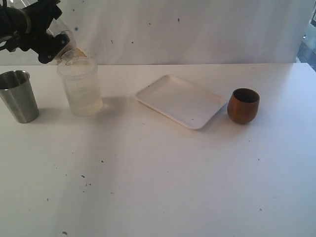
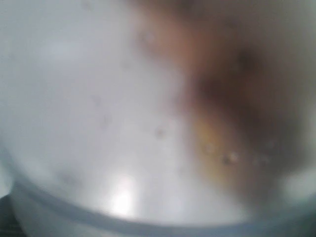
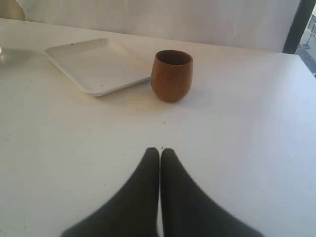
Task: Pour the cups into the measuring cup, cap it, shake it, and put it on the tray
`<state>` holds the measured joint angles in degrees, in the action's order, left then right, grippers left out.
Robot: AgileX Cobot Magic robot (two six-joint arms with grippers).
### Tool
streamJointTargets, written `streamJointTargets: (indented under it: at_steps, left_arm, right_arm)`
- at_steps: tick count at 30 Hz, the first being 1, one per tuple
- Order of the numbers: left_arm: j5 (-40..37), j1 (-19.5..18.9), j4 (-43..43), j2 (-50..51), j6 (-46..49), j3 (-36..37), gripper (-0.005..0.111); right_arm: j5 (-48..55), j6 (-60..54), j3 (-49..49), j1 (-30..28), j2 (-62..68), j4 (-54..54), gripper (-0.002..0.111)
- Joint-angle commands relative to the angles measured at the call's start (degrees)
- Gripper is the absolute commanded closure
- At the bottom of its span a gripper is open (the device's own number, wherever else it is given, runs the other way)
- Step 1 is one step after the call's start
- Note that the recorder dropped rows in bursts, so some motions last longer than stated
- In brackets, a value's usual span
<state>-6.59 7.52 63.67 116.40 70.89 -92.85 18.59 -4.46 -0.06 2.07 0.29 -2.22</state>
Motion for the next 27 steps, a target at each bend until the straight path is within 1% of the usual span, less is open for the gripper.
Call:
streamJointTargets:
  at_steps: [1, 17, 20, 21, 22, 23, 24, 25, 27]
  left_arm:
    - [0.9, 0.0, 0.1, -1.0, -0.6, -0.5, 0.107]
    - [1.0, 0.0, -0.4, -1.0, -0.4, -0.5, 0.107]
    - [1.0, 0.0, -0.4, -1.0, -3.9, -0.5, 0.107]
    - [1.0, 0.0, -0.9, -1.0, -5.9, -0.5, 0.107]
    - [1.7, 0.0, -6.3, -1.0, -14.1, -0.5, 0.107]
    - [2.6, 0.0, -9.9, -1.0, -19.3, -0.5, 0.107]
    - [4.2, 0.0, -15.9, -1.0, -29.2, -0.5, 0.107]
    - [4.5, 0.0, -17.2, -1.0, -32.5, -0.5, 0.107]
    - [7.5, 0.0, -24.6, -1.0, -48.7, -0.5, 0.107]
  right_arm:
    - [-0.6, 0.2, 0.1, 0.1, -0.3, 0.3, 0.107]
    - [-0.6, 0.2, 0.1, 0.1, -0.3, 0.3, 0.107]
    - [-0.6, 0.2, 0.1, 0.1, -0.3, 0.3, 0.107]
    - [-0.6, 0.2, 0.1, 0.1, -0.3, 0.3, 0.107]
    - [-0.6, 0.2, 0.1, 0.1, -0.3, 0.3, 0.107]
    - [-0.6, 0.2, 0.1, 0.1, -0.3, 0.3, 0.107]
    - [-0.6, 0.2, 0.1, 0.1, -0.3, 0.3, 0.107]
    - [-0.6, 0.2, 0.1, 0.1, -0.3, 0.3, 0.107]
    - [-0.6, 0.2, 0.1, 0.1, -0.3, 0.3, 0.107]
